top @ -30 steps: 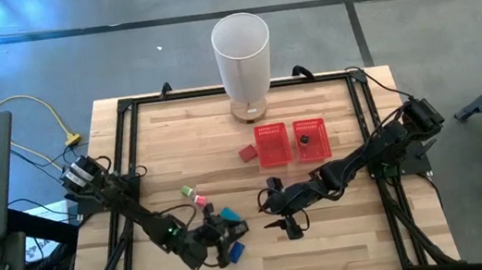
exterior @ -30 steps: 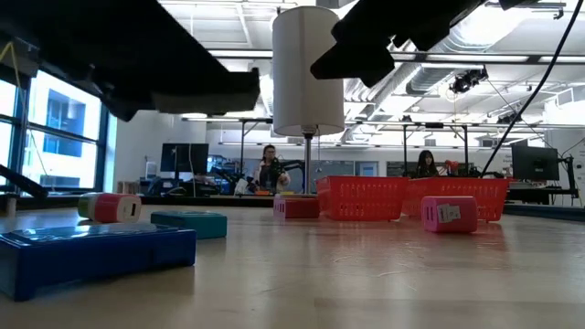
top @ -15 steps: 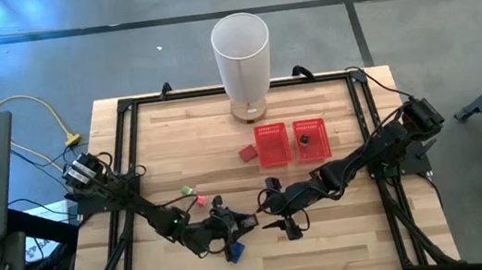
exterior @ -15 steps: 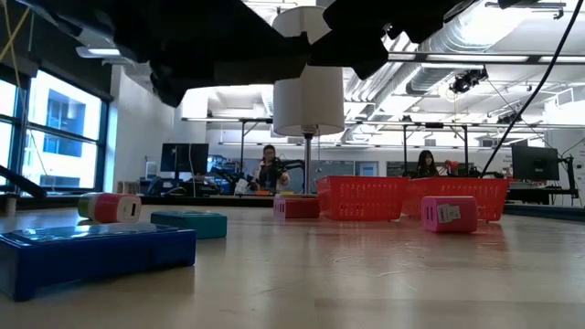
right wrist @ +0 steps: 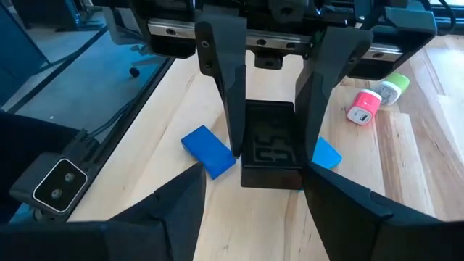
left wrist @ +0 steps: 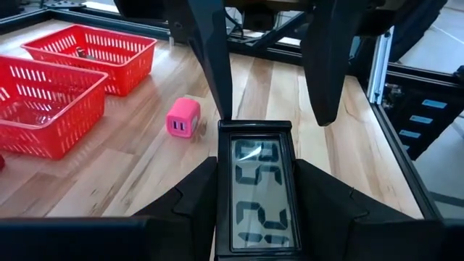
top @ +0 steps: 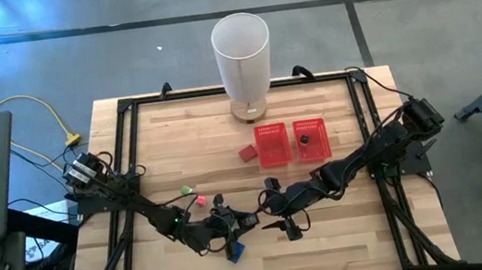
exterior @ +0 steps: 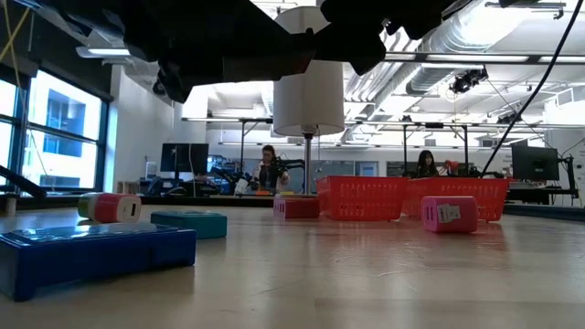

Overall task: Pick & Place Office items
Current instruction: Put the black timer into the left red bin

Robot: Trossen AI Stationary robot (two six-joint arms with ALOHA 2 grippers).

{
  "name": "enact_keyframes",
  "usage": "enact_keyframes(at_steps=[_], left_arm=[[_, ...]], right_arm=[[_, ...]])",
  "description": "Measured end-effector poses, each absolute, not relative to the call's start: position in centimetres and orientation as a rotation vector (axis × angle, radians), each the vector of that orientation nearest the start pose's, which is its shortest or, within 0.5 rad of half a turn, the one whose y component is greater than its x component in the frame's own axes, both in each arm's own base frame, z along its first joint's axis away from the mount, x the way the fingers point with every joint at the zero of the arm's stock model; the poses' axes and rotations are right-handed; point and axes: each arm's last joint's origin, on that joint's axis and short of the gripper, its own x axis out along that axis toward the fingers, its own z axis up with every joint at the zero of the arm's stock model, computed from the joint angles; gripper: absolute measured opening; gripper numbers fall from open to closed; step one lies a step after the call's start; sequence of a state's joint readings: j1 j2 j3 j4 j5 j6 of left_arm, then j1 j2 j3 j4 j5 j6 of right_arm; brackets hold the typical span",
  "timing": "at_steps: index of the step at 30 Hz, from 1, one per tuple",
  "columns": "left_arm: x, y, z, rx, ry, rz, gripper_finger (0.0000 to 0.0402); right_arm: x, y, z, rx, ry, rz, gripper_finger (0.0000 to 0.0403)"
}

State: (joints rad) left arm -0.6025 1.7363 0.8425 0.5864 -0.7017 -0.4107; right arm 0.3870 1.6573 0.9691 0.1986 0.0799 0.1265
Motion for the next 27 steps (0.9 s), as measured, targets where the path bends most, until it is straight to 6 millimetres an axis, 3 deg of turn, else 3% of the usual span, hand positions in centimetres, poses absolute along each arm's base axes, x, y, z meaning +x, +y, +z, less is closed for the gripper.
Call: enact_keyframes(at_steps=[27], left_arm=[[29.94,-18.29,18.65,-0.219,0.185,0.144,0.0145]], right_arm=[[33.07,13.0,21.23,-0.005,0.482,0.194,0.0218]])
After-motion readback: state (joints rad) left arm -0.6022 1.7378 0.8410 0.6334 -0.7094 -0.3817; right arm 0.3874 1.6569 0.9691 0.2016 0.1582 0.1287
